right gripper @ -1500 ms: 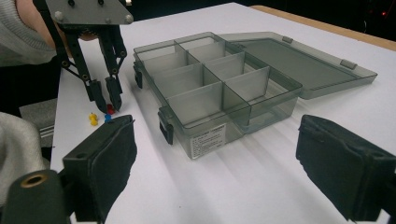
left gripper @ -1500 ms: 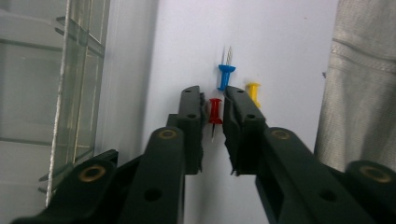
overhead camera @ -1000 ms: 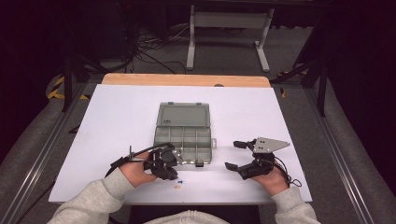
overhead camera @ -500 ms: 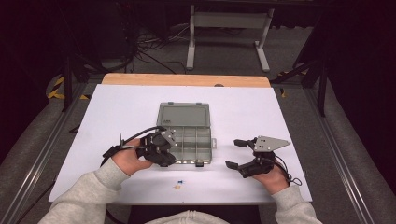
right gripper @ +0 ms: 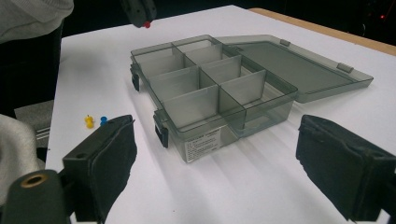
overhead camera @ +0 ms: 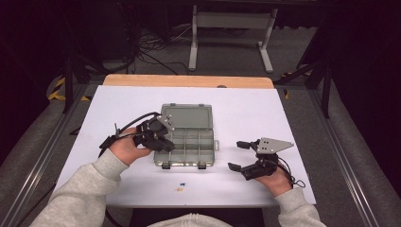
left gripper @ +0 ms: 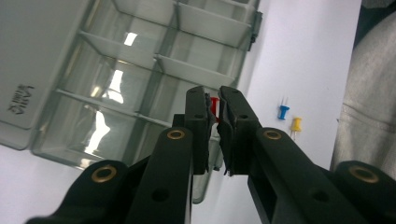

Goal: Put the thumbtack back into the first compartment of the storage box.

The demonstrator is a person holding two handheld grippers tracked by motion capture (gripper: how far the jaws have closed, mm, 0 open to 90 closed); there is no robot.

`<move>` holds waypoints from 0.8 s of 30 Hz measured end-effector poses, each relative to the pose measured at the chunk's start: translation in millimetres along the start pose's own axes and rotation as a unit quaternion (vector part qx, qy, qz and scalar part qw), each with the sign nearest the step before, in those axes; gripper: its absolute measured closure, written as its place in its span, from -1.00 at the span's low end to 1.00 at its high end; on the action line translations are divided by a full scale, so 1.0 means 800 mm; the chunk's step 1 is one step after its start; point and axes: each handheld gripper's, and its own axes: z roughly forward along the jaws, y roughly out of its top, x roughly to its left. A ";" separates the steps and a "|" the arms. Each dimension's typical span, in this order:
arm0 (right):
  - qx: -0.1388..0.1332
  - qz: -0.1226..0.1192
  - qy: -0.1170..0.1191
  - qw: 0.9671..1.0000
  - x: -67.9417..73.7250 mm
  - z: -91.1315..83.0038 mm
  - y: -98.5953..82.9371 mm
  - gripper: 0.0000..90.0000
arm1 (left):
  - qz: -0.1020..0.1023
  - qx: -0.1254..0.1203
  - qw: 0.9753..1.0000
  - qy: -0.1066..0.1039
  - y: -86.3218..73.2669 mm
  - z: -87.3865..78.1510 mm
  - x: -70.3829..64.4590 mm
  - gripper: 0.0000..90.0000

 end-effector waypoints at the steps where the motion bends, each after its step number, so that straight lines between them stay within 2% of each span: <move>1: 0.001 -0.001 -0.001 1.000 0.000 0.000 0.000 -0.72 | -0.001 -0.001 1.000 0.002 0.001 -0.001 0.003 0.83; 15: -0.002 0.002 -0.001 1.000 -0.001 -0.001 0.000 -0.72 | -0.037 -0.014 0.999 0.018 0.004 -0.008 0.035 0.83; 20: -0.001 0.001 0.000 1.000 0.000 0.000 0.000 -0.72 | -0.047 0.000 0.998 0.030 0.007 -0.002 0.047 0.83; 24: 0.000 0.000 0.001 1.000 0.000 0.000 0.000 -0.72 | -0.055 -0.001 0.998 0.036 0.008 -0.001 0.056 0.83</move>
